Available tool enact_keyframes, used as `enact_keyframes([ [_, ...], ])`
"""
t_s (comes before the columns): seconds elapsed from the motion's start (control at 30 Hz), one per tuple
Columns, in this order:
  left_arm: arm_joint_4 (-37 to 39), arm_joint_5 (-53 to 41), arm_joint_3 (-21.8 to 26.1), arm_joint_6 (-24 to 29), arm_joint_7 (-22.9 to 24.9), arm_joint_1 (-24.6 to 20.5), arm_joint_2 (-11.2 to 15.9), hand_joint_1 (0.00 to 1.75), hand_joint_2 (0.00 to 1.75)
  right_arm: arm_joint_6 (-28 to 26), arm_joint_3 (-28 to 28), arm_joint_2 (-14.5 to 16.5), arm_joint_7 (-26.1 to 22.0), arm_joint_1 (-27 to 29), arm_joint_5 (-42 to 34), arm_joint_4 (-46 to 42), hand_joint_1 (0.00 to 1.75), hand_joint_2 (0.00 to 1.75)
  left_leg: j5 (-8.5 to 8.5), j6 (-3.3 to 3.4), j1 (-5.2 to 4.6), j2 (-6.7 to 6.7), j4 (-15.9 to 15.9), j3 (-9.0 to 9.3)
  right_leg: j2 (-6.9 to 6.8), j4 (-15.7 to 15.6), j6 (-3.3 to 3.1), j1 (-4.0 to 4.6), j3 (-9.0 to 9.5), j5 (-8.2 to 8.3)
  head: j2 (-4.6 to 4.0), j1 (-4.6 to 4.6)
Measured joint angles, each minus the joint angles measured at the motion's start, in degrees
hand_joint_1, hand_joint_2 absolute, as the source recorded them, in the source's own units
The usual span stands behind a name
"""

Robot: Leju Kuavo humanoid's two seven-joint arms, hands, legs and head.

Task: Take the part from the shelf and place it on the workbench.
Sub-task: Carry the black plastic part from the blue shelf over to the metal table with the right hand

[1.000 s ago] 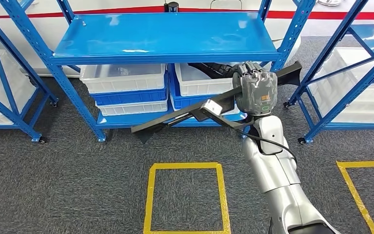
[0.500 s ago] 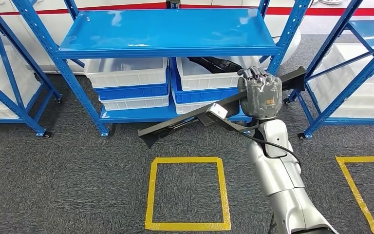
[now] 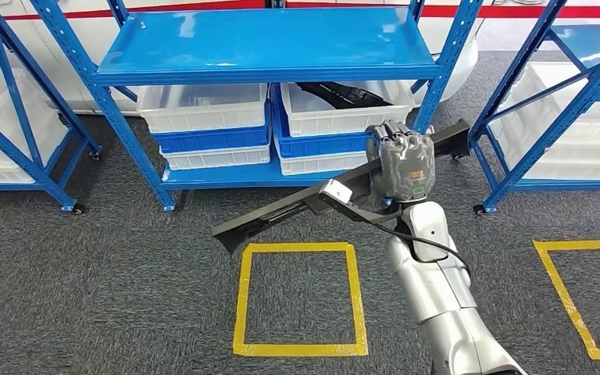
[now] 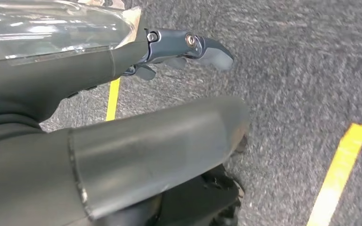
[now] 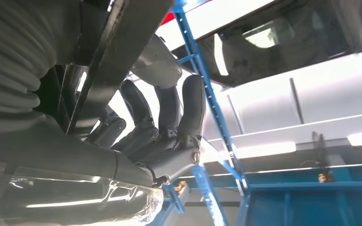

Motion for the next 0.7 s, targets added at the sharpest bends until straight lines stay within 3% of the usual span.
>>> enact_keyframes([
  [0.07,0.00,0.09,0.23,0.29,0.06,0.07,-0.03,0.00,0.00,-0.03,0.01,0.32,-0.28,0.70,0.55,-0.03,1.75,1.75,0.98,0.87,0.17,0.17,-0.60,-0.22,0.01,0.42,0.53,-0.05,-0.51,-0.18,0.00,-0.04],
  [0.1,0.00,0.12,0.37,0.43,0.05,0.07,-0.05,0.00,0.00,-0.04,0.01,0.37,-0.41,0.93,0.78,-0.05,1.75,1.75,1.56,1.29,0.30,0.27,-0.95,-0.47,0.05,1.74,0.53,-0.04,-1.25,-1.19,0.00,0.04],
  [0.2,0.00,0.16,0.67,0.75,-0.10,0.06,-0.17,0.00,0.00,-0.07,-0.04,0.38,-0.57,1.69,1.40,-0.13,1.75,1.75,2.96,1.90,0.35,0.43,-1.22,-1.96,0.12,12.17,0.07,-0.20,-5.35,-7.20,0.00,0.59],
  [0.23,0.00,0.22,0.73,0.92,-0.20,0.08,-0.21,0.00,0.00,-0.07,-0.08,0.37,-0.59,2.07,1.50,-0.15,1.75,1.75,3.37,1.90,0.34,0.43,-1.19,-2.55,0.12,15.34,0.20,-0.27,-6.22,-8.63,0.00,0.68],
  [0.27,0.00,0.33,0.79,1.18,-0.34,0.09,-0.26,0.00,0.00,-0.08,-0.11,0.35,-0.60,2.39,1.54,-0.17,1.75,1.75,3.77,1.84,0.33,0.42,-1.14,-3.10,0.12,16.52,0.52,-0.34,-6.10,-9.19,0.00,0.71],
  [0.3,0.00,0.43,0.85,1.44,-0.46,0.10,-0.31,0.00,0.00,-0.08,-0.11,0.34,-0.59,2.58,1.53,-0.25,1.75,1.75,4.13,1.72,0.34,0.41,-1.07,-3.61,0.11,15.37,0.96,-0.42,-4.81,-8.94,0.00,0.76],
  [0.37,0.00,0.56,0.97,1.89,-0.65,0.09,-0.47,0.00,0.00,-0.07,-0.08,0.33,-0.41,2.53,1.36,-0.82,1.75,1.75,4.75,1.31,0.35,0.40,-0.75,-4.46,0.10,7.24,1.69,-0.63,0.58,-7.16,0.00,0.81],
  [0.43,0.00,0.57,1.06,2.08,-0.70,0.07,-0.60,0.00,0.00,-0.04,-0.03,0.34,-0.08,2.28,1.16,-1.69,1.75,1.75,5.21,0.73,0.16,0.40,-0.36,-5.08,0.16,0.61,1.38,-0.53,4.49,-5.72,0.00,0.79],
  [0.57,0.01,0.57,1.19,2.19,-0.72,0.15,-0.75,0.00,0.00,0.02,-0.01,0.21,0.31,2.17,1.08,-2.44,1.75,1.75,5.63,-0.75,0.42,0.33,0.03,-5.77,0.19,-0.43,-0.65,-0.31,4.37,-4.35,0.00,0.72],
  [0.63,0.01,0.57,1.21,2.23,-0.72,0.18,-0.77,0.00,0.00,0.04,0.04,0.25,0.40,2.09,1.07,-2.65,1.75,1.75,2.60,-1.44,0.65,0.21,3.44,-7.34,0.10,-0.52,-1.62,-0.57,3.88,-3.45,0.00,0.41],
  [0.7,0.01,0.56,1.21,2.28,-0.70,0.18,-0.77,0.00,0.00,0.05,0.07,0.25,0.61,2.15,1.06,-2.74,1.75,1.75,-2.40,-1.98,0.82,0.17,11.01,-10.08,0.05,-0.46,-2.03,-0.50,3.02,-2.66,0.00,0.03],
])
